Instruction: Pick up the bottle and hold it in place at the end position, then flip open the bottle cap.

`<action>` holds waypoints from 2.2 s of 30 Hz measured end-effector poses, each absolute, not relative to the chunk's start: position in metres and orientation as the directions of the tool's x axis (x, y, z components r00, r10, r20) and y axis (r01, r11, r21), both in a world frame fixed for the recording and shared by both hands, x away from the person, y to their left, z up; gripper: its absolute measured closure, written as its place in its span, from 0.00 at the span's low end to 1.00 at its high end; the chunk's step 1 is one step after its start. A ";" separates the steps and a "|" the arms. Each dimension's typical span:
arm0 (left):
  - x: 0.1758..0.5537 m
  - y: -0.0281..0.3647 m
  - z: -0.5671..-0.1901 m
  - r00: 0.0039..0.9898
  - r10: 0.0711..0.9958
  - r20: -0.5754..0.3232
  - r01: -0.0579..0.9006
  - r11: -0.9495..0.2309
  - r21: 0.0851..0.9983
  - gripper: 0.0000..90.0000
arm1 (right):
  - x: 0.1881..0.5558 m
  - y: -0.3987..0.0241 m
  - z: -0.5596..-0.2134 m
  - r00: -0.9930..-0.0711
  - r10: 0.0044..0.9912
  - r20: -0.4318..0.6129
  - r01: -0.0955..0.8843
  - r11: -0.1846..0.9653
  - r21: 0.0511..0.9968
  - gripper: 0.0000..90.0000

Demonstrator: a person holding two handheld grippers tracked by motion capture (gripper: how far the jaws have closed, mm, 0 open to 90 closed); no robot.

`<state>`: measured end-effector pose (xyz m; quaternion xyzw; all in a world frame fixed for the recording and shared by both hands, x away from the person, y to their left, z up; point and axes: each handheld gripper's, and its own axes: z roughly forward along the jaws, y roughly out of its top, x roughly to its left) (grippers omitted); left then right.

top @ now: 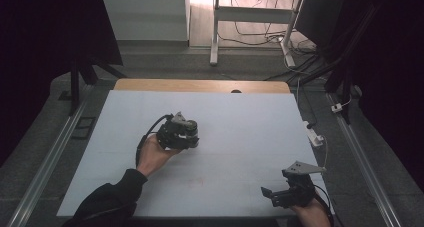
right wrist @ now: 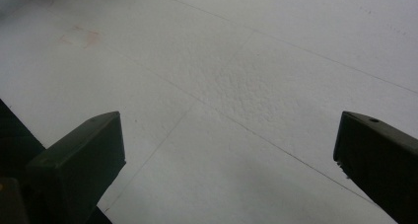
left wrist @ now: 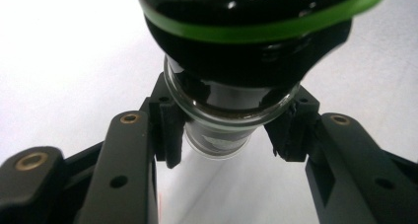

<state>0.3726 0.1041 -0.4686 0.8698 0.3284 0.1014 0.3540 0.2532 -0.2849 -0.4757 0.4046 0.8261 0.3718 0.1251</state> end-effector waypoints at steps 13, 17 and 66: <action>0.399 0.083 -0.481 0.746 0.663 -0.064 0.511 -0.508 0.693 0.59 | 0.253 -0.285 -0.476 -0.646 0.757 0.094 0.574 0.401 0.714 0.00; 0.404 0.082 -0.486 0.737 0.674 -0.061 0.515 -0.500 0.697 0.59 | 0.253 -0.285 -0.476 -0.646 0.758 0.095 0.575 0.401 0.713 0.00; 0.408 0.080 -0.509 0.730 0.683 -0.031 0.493 -0.494 0.716 0.59 | 0.249 -0.281 -0.468 -0.665 0.741 0.094 0.532 0.381 0.756 0.00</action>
